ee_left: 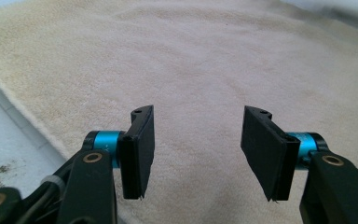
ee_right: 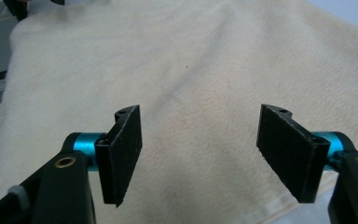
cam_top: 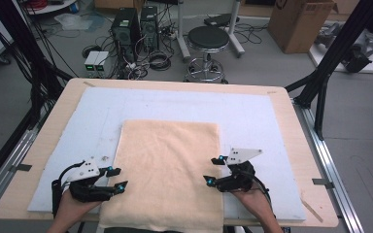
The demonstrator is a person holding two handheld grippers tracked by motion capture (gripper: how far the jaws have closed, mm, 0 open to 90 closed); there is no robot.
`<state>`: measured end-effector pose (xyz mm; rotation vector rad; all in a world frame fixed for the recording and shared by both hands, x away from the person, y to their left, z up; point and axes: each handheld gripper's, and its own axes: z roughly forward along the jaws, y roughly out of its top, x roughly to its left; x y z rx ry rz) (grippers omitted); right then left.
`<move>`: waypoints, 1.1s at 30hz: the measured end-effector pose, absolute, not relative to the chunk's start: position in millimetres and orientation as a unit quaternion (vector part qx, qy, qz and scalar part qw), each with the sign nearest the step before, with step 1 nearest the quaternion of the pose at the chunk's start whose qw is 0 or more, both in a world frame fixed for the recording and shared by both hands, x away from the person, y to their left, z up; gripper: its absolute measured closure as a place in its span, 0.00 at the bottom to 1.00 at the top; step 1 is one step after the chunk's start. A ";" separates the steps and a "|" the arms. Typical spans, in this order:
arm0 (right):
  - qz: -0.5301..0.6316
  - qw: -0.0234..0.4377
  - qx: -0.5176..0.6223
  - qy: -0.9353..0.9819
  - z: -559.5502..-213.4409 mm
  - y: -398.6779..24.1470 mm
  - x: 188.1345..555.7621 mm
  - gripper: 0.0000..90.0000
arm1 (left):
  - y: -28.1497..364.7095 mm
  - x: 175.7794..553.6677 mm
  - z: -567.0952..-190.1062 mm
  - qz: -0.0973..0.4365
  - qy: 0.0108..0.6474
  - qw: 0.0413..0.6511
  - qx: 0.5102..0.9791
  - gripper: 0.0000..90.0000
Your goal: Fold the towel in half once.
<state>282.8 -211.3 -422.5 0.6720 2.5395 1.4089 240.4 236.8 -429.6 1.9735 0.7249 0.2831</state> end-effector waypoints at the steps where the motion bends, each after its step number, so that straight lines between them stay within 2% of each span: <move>1: 0.469 0.086 0.226 0.850 -421.2 -210.5 285.2 0.33 | 236.5 241.3 -429.4 0.116 0.301 0.488 0.811 0.48; 17: 0.470 0.091 0.239 0.845 -409.7 -209.9 309.6 0.30 | 246.5 273.1 -418.0 0.129 0.338 0.488 0.795 0.48; 33: 0.463 0.106 0.237 0.848 -392.5 -206.9 343.4 0.30 | 238.8 309.8 -397.4 0.145 0.334 0.486 0.794 0.48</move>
